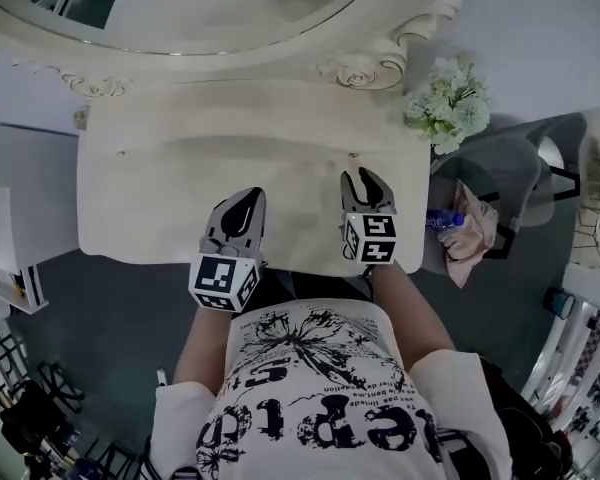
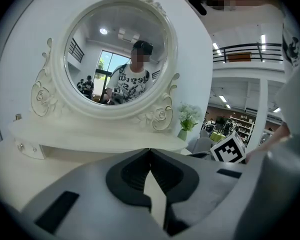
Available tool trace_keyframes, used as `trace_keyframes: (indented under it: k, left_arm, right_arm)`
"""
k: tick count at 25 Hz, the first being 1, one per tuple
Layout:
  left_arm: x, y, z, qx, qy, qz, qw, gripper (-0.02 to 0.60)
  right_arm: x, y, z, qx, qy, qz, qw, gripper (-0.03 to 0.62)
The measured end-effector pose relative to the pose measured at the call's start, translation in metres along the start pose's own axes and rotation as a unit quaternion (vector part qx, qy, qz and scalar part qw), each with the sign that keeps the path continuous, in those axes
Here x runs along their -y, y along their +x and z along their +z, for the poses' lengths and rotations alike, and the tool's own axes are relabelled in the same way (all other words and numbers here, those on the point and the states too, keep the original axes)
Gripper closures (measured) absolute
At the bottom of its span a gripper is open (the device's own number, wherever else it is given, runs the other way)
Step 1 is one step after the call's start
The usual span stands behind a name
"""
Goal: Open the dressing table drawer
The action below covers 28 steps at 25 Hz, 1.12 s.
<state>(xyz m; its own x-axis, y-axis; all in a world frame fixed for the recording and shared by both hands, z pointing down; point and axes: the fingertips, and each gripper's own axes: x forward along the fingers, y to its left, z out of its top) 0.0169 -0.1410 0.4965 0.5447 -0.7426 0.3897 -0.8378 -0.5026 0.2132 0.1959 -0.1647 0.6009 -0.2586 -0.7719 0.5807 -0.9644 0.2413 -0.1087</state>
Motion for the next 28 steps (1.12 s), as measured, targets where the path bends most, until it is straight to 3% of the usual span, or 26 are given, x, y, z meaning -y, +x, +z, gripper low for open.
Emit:
trace_keyframes:
  k: [10,14,28]
  left_arm:
    - [-0.001,0.016,-0.013,-0.015,0.003,0.016,0.9997,0.563]
    - [0.002,0.017,-0.015,-0.02,0.004,0.015,0.9997,0.563]
    - [0.013,0.009,-0.02,-0.029,0.016,0.002,0.9995,0.563]
  right_arm:
    - [0.022,0.046,-0.004,-0.038,0.059,-0.022,0.997,0.453]
    - [0.024,0.048,-0.002,-0.047,0.06,-0.039,0.996,0.488]
    - [0.013,0.028,-0.019,-0.055,0.058,-0.034,0.996,0.491]
